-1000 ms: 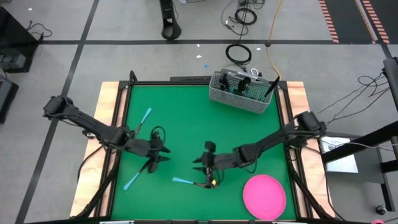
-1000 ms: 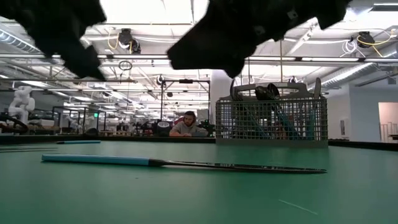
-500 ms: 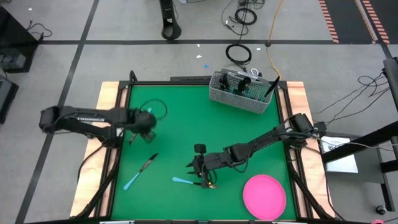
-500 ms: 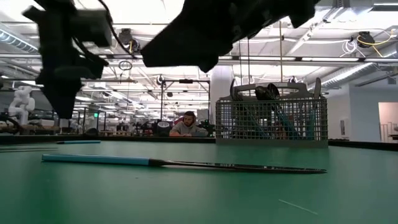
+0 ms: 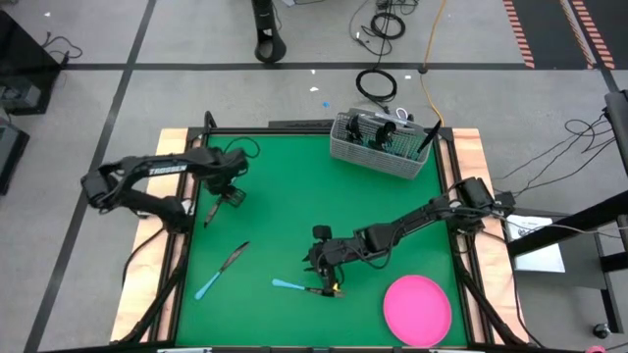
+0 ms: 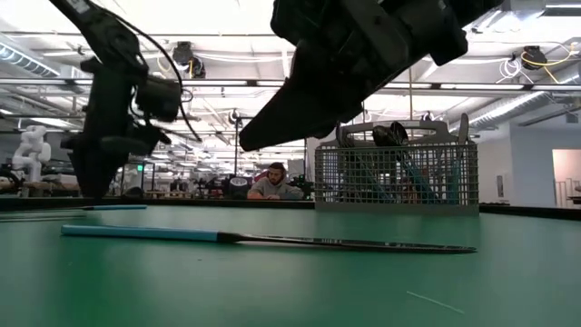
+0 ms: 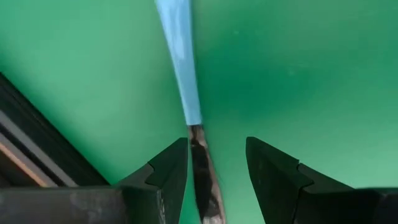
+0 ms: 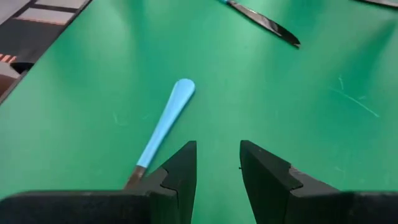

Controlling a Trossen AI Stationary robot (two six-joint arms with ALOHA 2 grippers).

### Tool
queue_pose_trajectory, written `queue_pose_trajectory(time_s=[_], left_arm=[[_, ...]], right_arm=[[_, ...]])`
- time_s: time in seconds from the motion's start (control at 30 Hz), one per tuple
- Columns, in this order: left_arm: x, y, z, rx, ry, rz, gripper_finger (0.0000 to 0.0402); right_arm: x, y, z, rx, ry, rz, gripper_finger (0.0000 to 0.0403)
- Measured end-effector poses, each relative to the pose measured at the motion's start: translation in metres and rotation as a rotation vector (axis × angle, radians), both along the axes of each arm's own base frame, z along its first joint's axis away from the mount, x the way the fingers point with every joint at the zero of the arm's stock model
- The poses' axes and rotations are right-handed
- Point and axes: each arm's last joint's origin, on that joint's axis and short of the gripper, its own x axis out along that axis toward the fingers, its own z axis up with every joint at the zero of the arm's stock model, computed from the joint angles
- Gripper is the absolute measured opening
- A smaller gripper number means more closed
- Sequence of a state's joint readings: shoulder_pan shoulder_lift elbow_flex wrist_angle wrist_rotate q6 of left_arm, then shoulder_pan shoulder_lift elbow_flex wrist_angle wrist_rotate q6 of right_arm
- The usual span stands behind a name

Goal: Sort silverware
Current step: Put the blue table knife into the silverware basket

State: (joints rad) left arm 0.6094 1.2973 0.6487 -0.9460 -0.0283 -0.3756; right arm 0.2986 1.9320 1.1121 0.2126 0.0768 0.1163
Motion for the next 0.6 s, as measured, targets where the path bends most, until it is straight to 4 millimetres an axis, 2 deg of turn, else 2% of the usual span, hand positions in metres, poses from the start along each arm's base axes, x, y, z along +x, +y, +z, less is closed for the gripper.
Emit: queue_pose_trajectory(time_s=[0.23, 0.6], left_arm=[[0.008, 0.009, -0.019, -0.008, 0.053, -0.01, 0.0166], [0.008, 0.013, -0.022, -0.024, 0.051, -0.065, 0.0164]], right_arm=[[-0.001, -0.002, -0.002, 0.001, 0.005, -0.005, 0.0114], [-0.001, -0.002, -0.002, -0.001, 0.011, -0.005, 0.0114]])
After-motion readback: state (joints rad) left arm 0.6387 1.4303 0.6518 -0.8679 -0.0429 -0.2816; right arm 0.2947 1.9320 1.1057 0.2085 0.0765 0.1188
